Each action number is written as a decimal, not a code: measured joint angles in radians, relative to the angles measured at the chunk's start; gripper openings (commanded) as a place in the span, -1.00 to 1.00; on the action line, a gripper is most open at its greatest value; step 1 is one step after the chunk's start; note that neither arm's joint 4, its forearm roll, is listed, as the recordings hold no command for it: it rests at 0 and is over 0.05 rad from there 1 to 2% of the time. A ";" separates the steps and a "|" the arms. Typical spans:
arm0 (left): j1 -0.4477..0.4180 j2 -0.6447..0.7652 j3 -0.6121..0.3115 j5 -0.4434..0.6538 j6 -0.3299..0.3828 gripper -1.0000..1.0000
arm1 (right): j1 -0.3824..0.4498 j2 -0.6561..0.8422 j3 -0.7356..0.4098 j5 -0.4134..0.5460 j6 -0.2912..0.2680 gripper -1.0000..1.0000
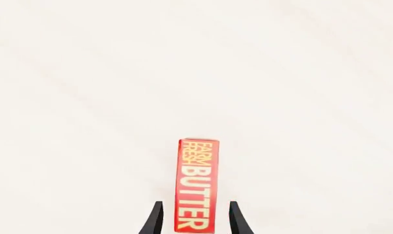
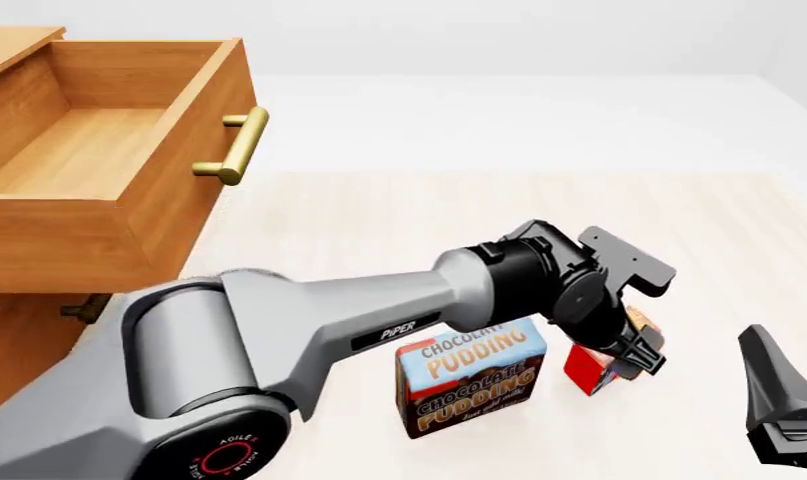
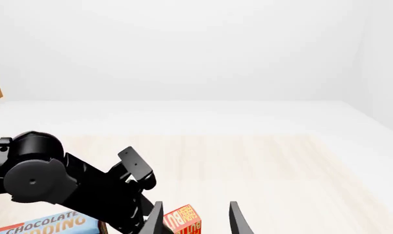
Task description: Put the butter at the back in the top drawer of the cabinet and close it.
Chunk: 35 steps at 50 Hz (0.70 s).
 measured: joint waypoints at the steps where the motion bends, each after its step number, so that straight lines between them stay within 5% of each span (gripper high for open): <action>1: -0.001 0.002 -0.001 0.000 -0.001 1.00 | 0.000 0.000 0.000 0.000 0.000 1.00; 35: -0.008 0.038 -0.014 -0.003 -0.016 1.00 | 0.000 0.000 0.000 0.000 0.000 1.00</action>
